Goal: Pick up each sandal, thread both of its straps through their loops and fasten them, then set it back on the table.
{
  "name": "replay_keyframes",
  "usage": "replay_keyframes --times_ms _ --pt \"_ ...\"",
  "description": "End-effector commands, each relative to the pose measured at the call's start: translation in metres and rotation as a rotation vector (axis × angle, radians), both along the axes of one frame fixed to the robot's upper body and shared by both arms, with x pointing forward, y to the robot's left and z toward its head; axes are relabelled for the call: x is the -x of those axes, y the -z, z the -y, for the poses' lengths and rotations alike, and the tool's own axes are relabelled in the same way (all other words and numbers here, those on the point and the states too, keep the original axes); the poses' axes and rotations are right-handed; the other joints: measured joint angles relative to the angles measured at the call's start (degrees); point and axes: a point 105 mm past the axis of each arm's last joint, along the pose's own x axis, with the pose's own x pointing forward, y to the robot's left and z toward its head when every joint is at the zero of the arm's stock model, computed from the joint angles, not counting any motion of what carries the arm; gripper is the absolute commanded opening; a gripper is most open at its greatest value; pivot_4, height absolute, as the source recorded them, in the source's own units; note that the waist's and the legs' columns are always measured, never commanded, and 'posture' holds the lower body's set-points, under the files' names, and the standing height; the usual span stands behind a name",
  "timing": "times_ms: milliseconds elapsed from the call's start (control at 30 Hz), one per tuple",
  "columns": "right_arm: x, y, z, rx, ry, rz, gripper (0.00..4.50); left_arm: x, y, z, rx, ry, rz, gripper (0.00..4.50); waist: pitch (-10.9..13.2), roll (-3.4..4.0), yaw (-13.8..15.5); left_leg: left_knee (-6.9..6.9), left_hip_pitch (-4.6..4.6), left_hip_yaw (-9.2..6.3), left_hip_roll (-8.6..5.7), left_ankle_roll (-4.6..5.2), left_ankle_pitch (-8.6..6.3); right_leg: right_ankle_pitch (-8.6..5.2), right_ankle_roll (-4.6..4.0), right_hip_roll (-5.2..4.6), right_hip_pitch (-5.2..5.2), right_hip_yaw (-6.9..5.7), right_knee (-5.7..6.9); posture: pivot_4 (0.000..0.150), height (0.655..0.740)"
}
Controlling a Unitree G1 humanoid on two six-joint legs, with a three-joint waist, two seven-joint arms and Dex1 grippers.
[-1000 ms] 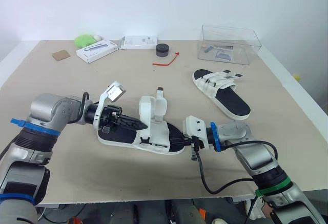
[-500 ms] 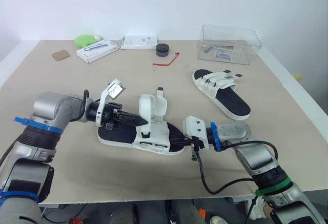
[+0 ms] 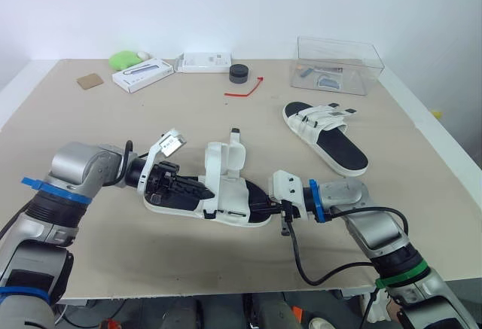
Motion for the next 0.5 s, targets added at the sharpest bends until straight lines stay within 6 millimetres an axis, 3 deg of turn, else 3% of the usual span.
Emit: replay_keyframes --times_ms 33,200,500 --pt "0.003 0.002 -0.001 0.009 -0.008 -0.003 0.0 -0.011 -0.022 -0.001 0.045 -0.03 0.075 0.02 0.0 0.0 0.0 0.0 -0.01 -0.01 0.0 0.0 0.0 0.0 0.0 0.0 0.0 -0.01 0.0 0.15 0.74" --pt "0.002 0.002 0.0 0.012 -0.009 -0.001 0.0 -0.014 -0.02 -0.001 0.029 -0.036 0.089 0.02 0.0 0.0 0.0 0.0 0.0 0.0 -0.01 0.0 0.0 0.02 0.03 0.0 0.0 -0.01 0.0 0.15 0.74" --pt "0.003 0.002 0.001 0.019 -0.009 0.0 0.0 0.005 -0.008 0.001 -0.001 0.059 0.054 0.02 0.0 0.0 -0.01 0.0 -0.01 0.0 0.02 0.01 -0.01 0.02 0.03 0.01 -0.01 0.01 0.0 0.15 0.74"
